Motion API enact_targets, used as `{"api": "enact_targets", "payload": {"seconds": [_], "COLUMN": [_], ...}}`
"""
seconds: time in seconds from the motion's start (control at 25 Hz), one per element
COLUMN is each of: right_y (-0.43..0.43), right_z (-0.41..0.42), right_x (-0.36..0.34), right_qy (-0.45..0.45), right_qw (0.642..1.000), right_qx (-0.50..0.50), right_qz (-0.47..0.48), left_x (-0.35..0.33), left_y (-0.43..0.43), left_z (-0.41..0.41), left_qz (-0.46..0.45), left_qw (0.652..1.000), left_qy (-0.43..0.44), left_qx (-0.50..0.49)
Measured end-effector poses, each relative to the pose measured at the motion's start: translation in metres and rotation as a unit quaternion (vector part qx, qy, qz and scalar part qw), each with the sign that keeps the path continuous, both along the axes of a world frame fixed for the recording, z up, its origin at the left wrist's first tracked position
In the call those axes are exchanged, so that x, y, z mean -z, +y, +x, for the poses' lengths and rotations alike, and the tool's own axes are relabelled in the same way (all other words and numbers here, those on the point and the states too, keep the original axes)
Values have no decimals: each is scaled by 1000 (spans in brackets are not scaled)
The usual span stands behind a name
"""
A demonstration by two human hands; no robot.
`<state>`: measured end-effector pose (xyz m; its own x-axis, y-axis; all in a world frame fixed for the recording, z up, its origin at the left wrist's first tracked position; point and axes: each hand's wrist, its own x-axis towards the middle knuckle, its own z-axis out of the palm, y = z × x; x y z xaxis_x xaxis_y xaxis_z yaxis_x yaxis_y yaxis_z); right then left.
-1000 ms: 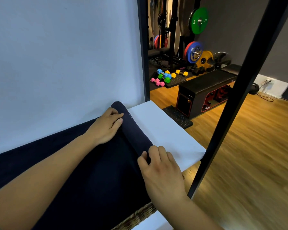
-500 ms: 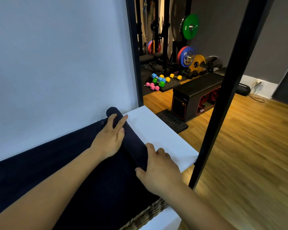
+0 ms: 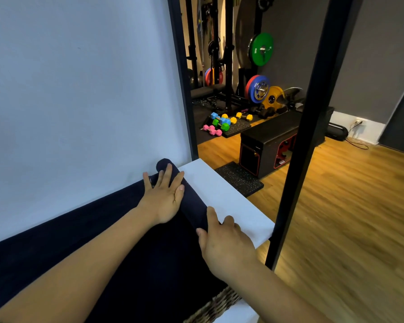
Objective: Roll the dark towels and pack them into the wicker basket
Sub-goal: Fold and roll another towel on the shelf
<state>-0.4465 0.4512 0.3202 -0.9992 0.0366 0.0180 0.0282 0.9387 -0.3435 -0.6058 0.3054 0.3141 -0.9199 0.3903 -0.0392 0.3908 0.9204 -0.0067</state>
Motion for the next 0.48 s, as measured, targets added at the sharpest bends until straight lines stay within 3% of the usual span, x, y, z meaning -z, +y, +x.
{"api": "enact_targets", "payload": {"seconds": [0.16,0.32,0.48], "right_y": [11,11,6], "right_z": [-1,0,1], "right_x": [-1,-3,-7], "right_qy": [-7,-15,-29], "right_qw": [999,998,995], "right_qx": [12,12,4], "right_qz": [35,65,100], "left_x": [-26,-26,-15], "left_y": [31,57,43], "left_z": [-10,-14,-4], "left_qz": [-26,36,54], "left_qw": [998,990,992], "left_qy": [-49,-97,-74], "left_qx": [-10,-96,-85]}}
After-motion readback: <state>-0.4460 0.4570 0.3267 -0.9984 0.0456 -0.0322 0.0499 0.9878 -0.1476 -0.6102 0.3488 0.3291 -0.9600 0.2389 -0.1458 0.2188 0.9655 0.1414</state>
